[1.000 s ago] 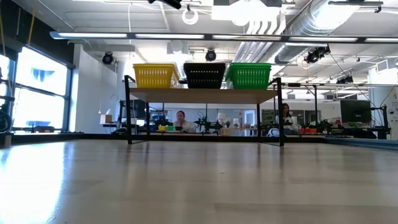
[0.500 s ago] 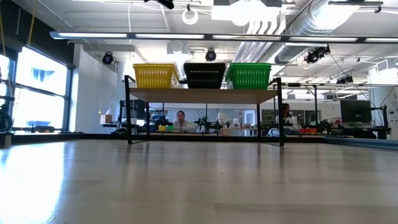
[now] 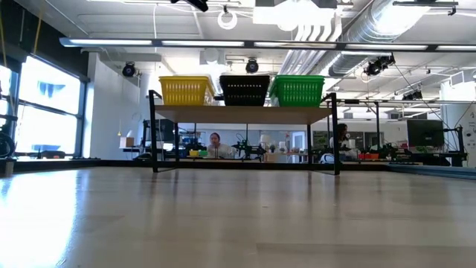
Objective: Stack baskets on shelf by color
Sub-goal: Stack the yellow bin on the other stacked yellow bins on the shelf
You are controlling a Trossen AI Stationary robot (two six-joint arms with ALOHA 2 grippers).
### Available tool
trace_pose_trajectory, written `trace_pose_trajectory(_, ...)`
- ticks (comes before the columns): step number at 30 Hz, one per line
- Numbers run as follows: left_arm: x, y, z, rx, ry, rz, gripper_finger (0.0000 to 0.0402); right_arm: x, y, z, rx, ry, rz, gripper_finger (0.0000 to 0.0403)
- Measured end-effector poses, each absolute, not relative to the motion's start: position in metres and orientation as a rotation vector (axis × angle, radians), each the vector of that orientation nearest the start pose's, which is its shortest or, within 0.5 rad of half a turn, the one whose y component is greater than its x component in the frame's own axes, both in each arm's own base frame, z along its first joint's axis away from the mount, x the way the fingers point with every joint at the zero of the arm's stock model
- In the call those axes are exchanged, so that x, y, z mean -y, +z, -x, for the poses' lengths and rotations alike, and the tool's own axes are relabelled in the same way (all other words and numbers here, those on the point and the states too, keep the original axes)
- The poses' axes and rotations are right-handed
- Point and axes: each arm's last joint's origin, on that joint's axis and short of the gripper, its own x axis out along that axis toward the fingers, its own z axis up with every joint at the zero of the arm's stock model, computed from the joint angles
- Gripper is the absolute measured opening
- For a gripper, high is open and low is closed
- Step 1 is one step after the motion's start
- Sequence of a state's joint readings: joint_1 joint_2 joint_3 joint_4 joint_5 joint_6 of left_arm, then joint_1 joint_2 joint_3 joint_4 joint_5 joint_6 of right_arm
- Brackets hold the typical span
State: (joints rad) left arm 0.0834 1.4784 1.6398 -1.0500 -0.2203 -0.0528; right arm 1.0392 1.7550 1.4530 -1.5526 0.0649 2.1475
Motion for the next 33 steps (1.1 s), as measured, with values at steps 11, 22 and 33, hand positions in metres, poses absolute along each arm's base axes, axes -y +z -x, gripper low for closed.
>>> trace_pose_trajectory(11, -0.03, 0.39, -0.287, -0.881, 0.306, -0.012, 0.0133, -0.257, 0.218, -0.139, -1.324, -1.087, -0.703, 0.0117)
trace_pose_trajectory(22, -0.03, 0.39, -0.287, -0.882, 0.306, -0.012, 0.0133, -0.252, 0.186, -0.141, -1.381, -1.091, -0.771, 0.0117)
trace_pose_trajectory(33, -0.03, 0.39, -0.287, -0.879, 0.313, 0.009, 0.0133, -0.245, 0.18, -0.148, -1.412, -1.113, -0.79, 0.0028)
